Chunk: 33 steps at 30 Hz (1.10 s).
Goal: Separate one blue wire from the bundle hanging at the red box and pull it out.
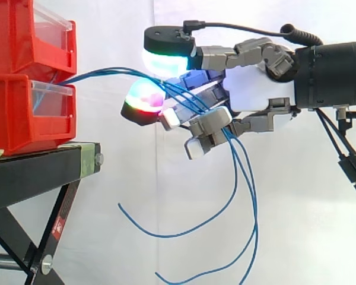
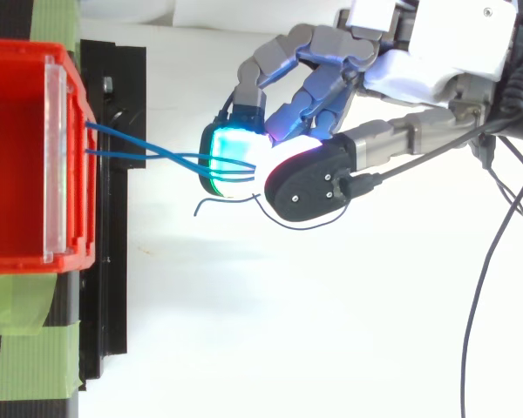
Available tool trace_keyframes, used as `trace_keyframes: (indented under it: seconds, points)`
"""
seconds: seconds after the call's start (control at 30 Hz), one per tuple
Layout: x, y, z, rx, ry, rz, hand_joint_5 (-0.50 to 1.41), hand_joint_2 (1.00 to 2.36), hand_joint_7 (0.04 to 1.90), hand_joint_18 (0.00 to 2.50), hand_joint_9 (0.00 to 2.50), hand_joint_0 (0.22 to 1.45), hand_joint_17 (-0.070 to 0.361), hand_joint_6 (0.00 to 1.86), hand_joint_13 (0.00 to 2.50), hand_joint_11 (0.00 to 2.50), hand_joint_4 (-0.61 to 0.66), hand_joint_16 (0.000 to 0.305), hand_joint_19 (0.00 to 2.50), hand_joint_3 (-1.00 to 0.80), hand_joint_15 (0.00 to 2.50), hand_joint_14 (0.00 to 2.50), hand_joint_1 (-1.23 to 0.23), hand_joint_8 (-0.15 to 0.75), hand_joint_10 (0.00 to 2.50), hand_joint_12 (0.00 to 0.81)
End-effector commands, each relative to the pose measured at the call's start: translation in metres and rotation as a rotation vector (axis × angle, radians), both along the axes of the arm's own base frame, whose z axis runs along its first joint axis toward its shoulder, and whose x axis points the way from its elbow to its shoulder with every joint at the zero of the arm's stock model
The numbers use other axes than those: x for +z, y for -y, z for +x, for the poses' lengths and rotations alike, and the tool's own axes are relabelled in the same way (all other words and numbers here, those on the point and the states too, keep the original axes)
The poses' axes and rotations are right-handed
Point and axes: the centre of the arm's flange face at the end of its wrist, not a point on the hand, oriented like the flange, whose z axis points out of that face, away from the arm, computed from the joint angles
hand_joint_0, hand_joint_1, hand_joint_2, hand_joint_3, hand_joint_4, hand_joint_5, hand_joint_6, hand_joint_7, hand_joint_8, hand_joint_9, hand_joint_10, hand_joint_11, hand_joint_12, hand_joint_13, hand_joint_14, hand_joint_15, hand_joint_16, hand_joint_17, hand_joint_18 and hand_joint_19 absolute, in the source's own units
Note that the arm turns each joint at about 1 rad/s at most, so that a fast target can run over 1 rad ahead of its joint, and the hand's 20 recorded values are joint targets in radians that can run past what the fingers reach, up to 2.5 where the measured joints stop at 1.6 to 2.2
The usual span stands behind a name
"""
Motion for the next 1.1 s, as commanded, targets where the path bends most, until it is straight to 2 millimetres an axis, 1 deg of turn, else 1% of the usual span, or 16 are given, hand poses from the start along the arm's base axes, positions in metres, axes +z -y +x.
trace_keyframes:
  seconds: [0.0,0.23,0.33,0.57,0.9,1.07]
  points:
    - [0.0005,0.0008,0.0001,-0.001,0.001,-0.001,-0.21,1.02,0.88,0.94,1.00,0.61,0.131,0.92,1.44,1.03,0.18,0.058,0.72,-0.28,1.49,0.01,-0.67,0.378,0.01,0.369]
    - [-0.0002,-0.0001,-0.0001,0.000,-0.001,-0.001,-0.21,1.02,0.87,0.94,1.00,0.62,0.130,0.92,1.44,1.03,0.14,0.058,0.73,-0.24,1.50,0.01,-0.74,0.371,0.02,0.369]
    - [-0.0002,-0.0001,-0.0001,0.000,-0.001,-0.001,-0.22,1.02,0.87,0.92,0.96,0.63,0.131,0.92,1.42,1.03,0.17,0.058,0.73,-0.24,1.52,0.01,-0.82,0.359,0.02,0.374]
    - [-0.0002,-0.0009,0.0000,0.000,-0.001,-0.001,-0.23,1.01,0.90,0.89,0.91,0.66,0.130,0.92,1.37,1.04,0.19,0.058,0.70,-0.34,1.51,0.01,-0.94,0.345,0.02,0.374]
    - [-0.0002,-0.0009,0.0000,0.000,-0.001,-0.001,-0.24,1.01,0.89,0.89,0.82,0.72,0.131,0.91,1.32,1.02,0.22,0.058,0.63,-0.41,1.48,0.01,-0.99,0.334,0.02,0.380]
    - [-0.0002,-0.0010,0.0000,0.002,-0.001,-0.001,-0.24,1.01,0.89,0.89,0.79,0.75,0.131,0.91,1.31,0.99,0.21,0.058,0.61,-0.35,1.49,0.01,-0.98,0.327,0.02,0.375]
